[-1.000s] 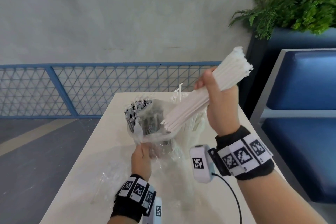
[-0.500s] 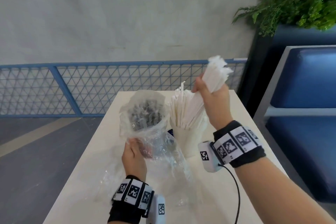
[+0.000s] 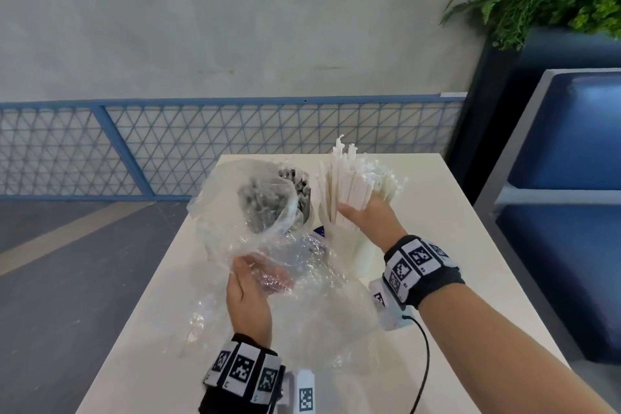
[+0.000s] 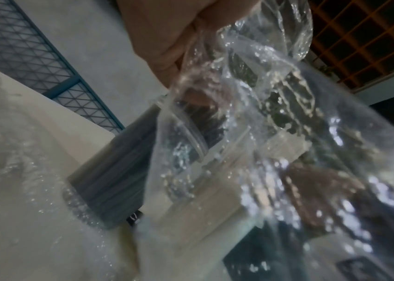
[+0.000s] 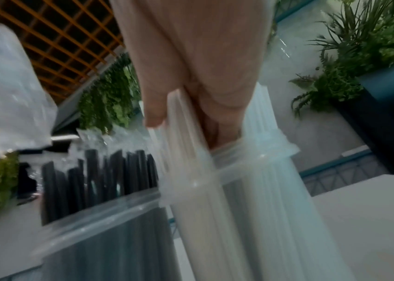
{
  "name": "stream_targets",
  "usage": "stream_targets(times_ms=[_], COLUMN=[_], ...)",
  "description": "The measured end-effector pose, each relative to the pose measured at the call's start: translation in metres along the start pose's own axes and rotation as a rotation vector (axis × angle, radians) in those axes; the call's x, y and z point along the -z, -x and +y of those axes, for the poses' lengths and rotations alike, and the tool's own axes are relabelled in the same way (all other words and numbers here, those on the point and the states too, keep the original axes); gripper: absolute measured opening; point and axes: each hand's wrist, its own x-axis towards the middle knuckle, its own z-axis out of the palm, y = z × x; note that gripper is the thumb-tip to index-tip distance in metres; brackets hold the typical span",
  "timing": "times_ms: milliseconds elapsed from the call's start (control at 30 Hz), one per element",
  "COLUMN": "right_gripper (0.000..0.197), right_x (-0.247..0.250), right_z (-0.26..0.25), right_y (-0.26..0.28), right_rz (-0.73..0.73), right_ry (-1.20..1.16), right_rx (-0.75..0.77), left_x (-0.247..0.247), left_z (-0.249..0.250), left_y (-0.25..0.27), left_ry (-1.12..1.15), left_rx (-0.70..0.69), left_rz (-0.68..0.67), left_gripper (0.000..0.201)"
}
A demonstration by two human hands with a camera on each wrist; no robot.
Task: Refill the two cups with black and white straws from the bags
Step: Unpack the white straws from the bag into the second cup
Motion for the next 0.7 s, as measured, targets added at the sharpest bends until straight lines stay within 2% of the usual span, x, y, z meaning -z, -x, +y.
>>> stream_targets(times_ms=[67, 133, 167, 200, 233, 367, 400, 433, 500, 533, 600, 633, 667, 700], right_gripper=[0.061, 0.061, 0.056, 0.051, 0.051, 0.084, 0.079, 0.066, 0.043, 0.039, 0.036, 0.034, 0.033, 0.031], right_x=[0.004, 0.008, 0.008, 0.007, 0.004, -0.016, -0.020, -0.023, -0.024, -0.022, -0.016, -0.012, -0.009, -0.006], right_z=[0.006, 0.012, 0.016, 0.020, 0.027, 0.057, 0.062, 0.067, 0.074, 0.077, 0.082, 0.084, 0.087, 0.089], right_y=[0.016, 0.049, 0.067, 0.084, 0.097, 0.120, 0.122, 0.123, 0.123, 0.122, 0.121, 0.121, 0.121, 0.121], right_rz=[0.114, 0.340, 0.395, 0.374, 0.292, -0.199, -0.263, -0.278, -0.218, -0.192, -0.193, -0.214, -0.234, -0.251], right_ry=[0.068, -0.047, -0.090, -0.129, -0.184, -0.406, -0.475, -0.549, -0.642, -0.647, -0.612, -0.592, -0.573, -0.558], right_rx=[0.101, 0.269, 0.337, 0.351, 0.301, -0.169, -0.230, -0.268, -0.292, -0.290, -0.280, -0.277, -0.278, -0.280], left_x=[0.007, 0.014, 0.017, 0.018, 0.019, 0.012, 0.009, 0.007, 0.005, 0.007, 0.018, 0.025, 0.031, 0.036], left_z=[-0.003, -0.007, -0.010, -0.012, -0.013, -0.019, -0.020, -0.022, -0.028, -0.030, -0.035, -0.036, -0.037, -0.040], left_y=[0.000, 0.003, 0.004, 0.006, 0.008, 0.020, 0.024, 0.028, 0.032, 0.031, 0.024, 0.019, 0.015, 0.011], left_ry=[0.029, 0.065, 0.083, 0.101, 0.123, 0.197, 0.205, 0.204, 0.106, -0.030, -0.307, -0.448, -0.603, -0.770], left_rx=[-0.012, 0.000, 0.026, 0.061, 0.094, 0.210, 0.246, 0.281, 0.282, 0.229, 0.040, -0.068, -0.186, -0.296], left_rz=[0.009, 0.025, 0.039, 0.051, 0.057, 0.037, 0.010, -0.011, 0.002, 0.047, 0.117, 0.108, 0.072, 0.021], left_gripper=[0.040, 0.040, 0.040, 0.040, 0.040, 0.041, 0.040, 0.036, 0.013, 0.031, 0.086, 0.099, 0.103, 0.096])
